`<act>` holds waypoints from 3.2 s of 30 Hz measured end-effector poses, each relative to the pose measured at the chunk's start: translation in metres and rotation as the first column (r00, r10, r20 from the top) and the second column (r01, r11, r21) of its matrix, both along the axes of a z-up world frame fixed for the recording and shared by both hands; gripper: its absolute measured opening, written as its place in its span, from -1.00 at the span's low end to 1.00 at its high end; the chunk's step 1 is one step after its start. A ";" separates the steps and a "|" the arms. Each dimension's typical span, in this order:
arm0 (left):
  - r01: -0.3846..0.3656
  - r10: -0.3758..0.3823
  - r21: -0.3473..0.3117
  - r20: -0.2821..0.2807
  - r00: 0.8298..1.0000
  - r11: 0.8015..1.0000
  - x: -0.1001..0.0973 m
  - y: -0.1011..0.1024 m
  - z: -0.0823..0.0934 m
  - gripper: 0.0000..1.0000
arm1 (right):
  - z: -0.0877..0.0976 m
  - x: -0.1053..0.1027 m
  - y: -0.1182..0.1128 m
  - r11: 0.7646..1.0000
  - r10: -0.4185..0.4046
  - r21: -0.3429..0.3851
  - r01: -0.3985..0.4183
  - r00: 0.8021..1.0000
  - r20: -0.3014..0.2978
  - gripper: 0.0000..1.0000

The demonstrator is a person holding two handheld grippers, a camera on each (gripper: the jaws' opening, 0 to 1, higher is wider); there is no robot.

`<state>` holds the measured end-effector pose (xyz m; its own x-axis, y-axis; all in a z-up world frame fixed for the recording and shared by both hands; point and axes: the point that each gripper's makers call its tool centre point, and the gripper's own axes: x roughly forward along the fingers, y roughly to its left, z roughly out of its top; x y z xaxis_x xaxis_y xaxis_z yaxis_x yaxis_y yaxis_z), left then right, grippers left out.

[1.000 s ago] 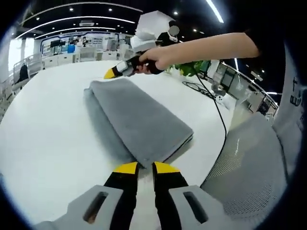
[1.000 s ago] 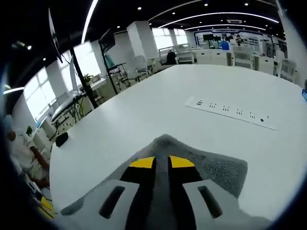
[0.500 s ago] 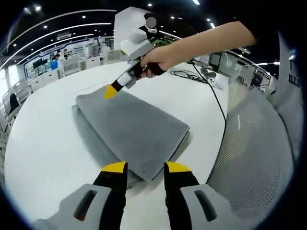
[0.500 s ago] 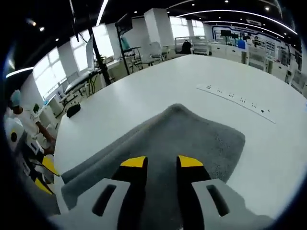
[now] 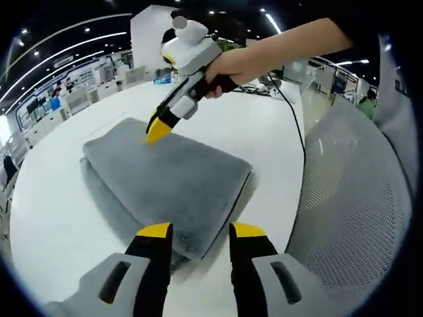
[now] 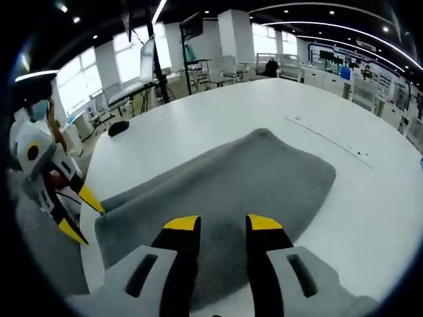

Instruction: Fold the towel on the table until its edges align and the towel forms a compact rectangular stack.

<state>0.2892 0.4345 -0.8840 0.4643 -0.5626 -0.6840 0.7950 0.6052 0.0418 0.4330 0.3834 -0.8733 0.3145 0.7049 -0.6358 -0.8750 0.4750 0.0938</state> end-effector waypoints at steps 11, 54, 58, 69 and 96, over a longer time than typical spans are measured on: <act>0.076 -0.078 0.091 0.021 0.997 0.993 -0.004 -0.005 -0.013 -0.32 | 0.000 -0.039 -0.017 0.999 0.043 0.008 -0.043 0.999 0.005 -0.46; 0.207 -0.213 0.182 0.013 0.977 0.961 0.004 -0.009 -0.027 -0.49 | -0.031 -0.149 -0.042 0.945 0.310 -0.123 -0.303 0.950 0.044 -0.44; 0.210 -0.215 0.180 0.009 0.977 0.961 0.004 -0.010 -0.027 -0.49 | -0.034 -0.148 -0.042 0.940 0.321 -0.140 -0.311 0.946 0.056 -0.47; 0.226 -0.230 0.170 0.005 0.973 0.959 0.006 -0.010 -0.028 -0.53 | -0.038 -0.142 -0.042 0.940 0.320 -0.150 -0.307 0.945 0.067 -0.58; 0.244 -0.252 0.188 0.017 0.968 0.951 0.010 -0.008 -0.030 -0.67 | -0.040 -0.138 -0.041 0.937 0.333 -0.166 -0.308 0.930 0.154 -0.68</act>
<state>0.2996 0.4266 -0.9145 0.3554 -0.5310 -0.7693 0.9144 0.3682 0.1683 0.2955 0.3424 -0.9137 0.2027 0.6970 -0.6878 -0.9789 0.1635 -0.1227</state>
